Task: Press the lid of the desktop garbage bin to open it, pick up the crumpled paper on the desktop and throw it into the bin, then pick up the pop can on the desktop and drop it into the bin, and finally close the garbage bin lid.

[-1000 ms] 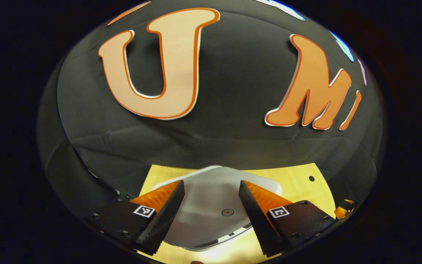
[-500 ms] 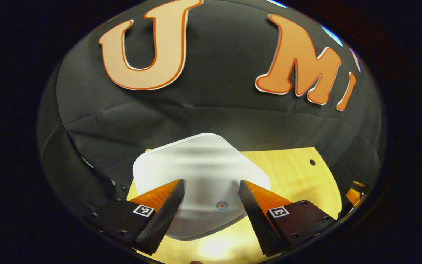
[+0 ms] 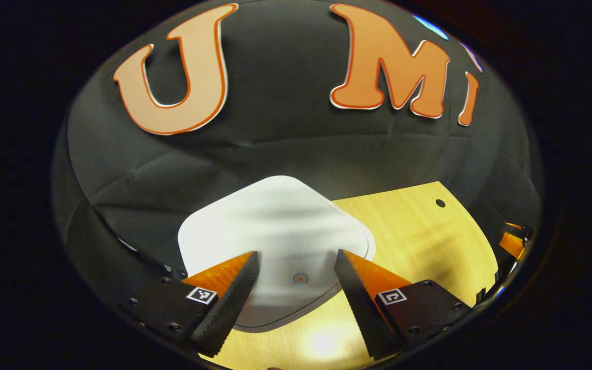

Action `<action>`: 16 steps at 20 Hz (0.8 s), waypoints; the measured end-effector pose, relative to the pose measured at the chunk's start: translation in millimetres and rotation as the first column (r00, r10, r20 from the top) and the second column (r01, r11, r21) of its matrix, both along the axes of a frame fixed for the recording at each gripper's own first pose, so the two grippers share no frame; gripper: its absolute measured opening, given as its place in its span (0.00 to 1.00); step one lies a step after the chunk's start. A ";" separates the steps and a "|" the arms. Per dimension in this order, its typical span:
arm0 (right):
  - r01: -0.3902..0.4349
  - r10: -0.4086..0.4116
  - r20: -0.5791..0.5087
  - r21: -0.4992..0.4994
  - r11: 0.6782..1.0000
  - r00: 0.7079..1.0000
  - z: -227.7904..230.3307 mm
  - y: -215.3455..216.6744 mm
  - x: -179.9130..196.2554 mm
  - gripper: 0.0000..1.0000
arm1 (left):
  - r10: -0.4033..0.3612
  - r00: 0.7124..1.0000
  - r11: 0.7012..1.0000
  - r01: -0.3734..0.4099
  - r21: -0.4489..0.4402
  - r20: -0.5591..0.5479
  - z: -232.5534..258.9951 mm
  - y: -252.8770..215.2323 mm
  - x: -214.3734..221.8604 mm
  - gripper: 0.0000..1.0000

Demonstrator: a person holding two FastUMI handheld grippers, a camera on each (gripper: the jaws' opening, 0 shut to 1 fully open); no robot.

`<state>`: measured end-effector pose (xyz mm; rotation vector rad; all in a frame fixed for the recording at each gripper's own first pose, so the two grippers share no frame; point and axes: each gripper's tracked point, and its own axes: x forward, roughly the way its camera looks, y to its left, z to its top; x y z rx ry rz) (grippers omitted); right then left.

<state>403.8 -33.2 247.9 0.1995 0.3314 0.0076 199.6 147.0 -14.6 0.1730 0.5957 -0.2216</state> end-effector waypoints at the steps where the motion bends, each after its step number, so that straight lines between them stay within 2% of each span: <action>1: -0.004 0.004 -0.004 0.000 1.000 1.000 -1.0 0.6 -0.5 0.95 | -0.005 1.000 1.000 0.005 -0.018 0.023 3.5 -2.1 1.5 0.98; 3: -0.007 0.007 -0.004 -0.004 1.000 1.000 -1.9 0.2 0.6 0.95 | -0.010 0.998 0.999 0.012 -0.033 0.065 6.6 -1.9 3.8 0.98; 11: 0.005 -0.005 0.017 -0.005 1.000 1.000 10.7 -4.6 6.1 0.95 | 0.039 0.996 0.996 -0.032 -0.078 0.084 9.2 -1.6 5.6 0.96; 16: 0.021 -0.020 0.056 -0.021 1.000 0.998 30.8 -9.2 5.7 0.95 | 0.016 0.994 0.981 0.004 -0.193 0.106 30.2 -33.4 -4.4 0.95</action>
